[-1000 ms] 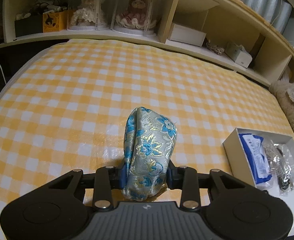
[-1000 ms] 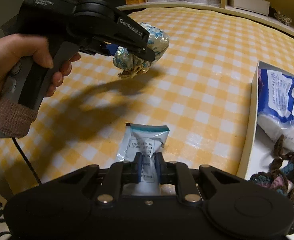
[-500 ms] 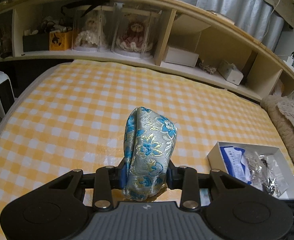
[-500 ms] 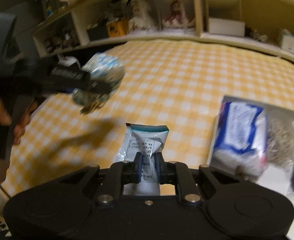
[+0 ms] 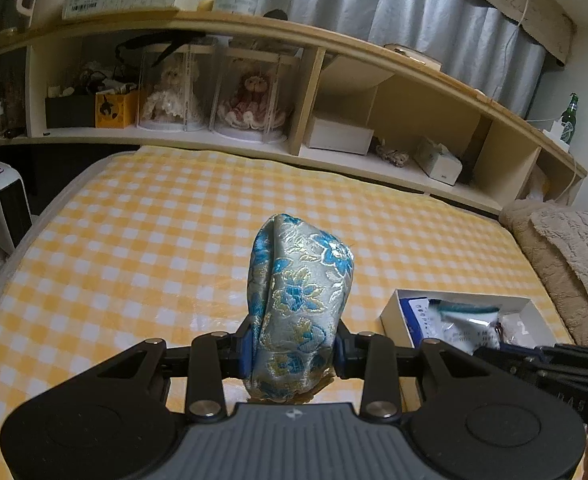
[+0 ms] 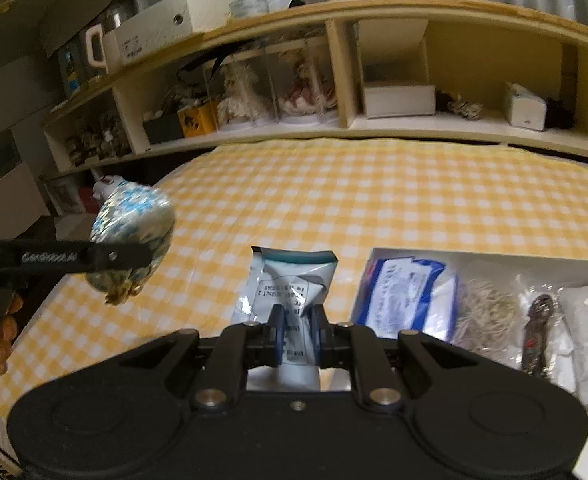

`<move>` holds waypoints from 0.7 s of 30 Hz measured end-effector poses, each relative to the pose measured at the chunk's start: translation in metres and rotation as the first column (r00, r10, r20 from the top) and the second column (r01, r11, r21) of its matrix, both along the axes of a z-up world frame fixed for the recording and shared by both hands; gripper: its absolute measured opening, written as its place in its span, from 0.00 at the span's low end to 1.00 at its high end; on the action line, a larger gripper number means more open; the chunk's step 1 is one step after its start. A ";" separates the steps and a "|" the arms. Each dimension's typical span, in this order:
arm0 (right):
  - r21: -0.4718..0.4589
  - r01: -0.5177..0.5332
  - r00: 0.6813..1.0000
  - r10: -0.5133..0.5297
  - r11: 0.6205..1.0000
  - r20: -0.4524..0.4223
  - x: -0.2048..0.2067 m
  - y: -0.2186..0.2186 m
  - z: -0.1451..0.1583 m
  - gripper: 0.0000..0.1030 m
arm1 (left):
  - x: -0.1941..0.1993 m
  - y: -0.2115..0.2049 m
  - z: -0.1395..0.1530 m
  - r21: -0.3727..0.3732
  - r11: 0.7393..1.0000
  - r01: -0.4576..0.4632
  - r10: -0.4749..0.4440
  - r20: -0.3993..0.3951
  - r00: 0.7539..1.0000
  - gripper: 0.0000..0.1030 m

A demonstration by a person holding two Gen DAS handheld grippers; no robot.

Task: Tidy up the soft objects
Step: 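Lift and carry the floral pouch and sachet over the white box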

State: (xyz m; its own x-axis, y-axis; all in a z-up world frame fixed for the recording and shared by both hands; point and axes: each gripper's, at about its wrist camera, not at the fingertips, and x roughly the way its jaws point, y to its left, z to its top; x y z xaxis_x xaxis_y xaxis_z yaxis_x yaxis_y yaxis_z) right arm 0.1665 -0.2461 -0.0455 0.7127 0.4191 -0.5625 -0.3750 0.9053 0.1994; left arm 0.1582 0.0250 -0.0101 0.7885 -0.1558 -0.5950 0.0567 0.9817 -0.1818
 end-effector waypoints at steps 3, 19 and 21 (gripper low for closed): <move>0.003 0.014 1.000 -0.014 1.000 0.013 -0.003 -0.009 0.005 0.14 | -0.008 -0.008 0.003 0.018 1.000 -0.005 0.004 0.012 1.000 0.37; 0.018 0.073 0.997 -0.074 0.997 0.038 -0.022 -0.053 0.028 0.14 | -0.037 -0.051 0.018 0.068 0.997 0.043 -0.045 0.034 0.998 0.37; 0.034 0.087 0.995 -0.089 0.996 0.043 -0.024 -0.064 0.032 0.14 | -0.039 -0.060 0.022 0.061 0.996 0.058 -0.061 0.040 0.997 0.37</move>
State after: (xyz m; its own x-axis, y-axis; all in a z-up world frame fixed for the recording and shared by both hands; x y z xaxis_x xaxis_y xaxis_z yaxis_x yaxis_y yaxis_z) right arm 0.1426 -0.3100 -0.0136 0.7716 0.3711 -0.5165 -0.3036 0.9285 0.2137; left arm 0.1195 -0.0351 0.0121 0.8034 -0.1683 -0.5712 0.1218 0.9854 -0.1190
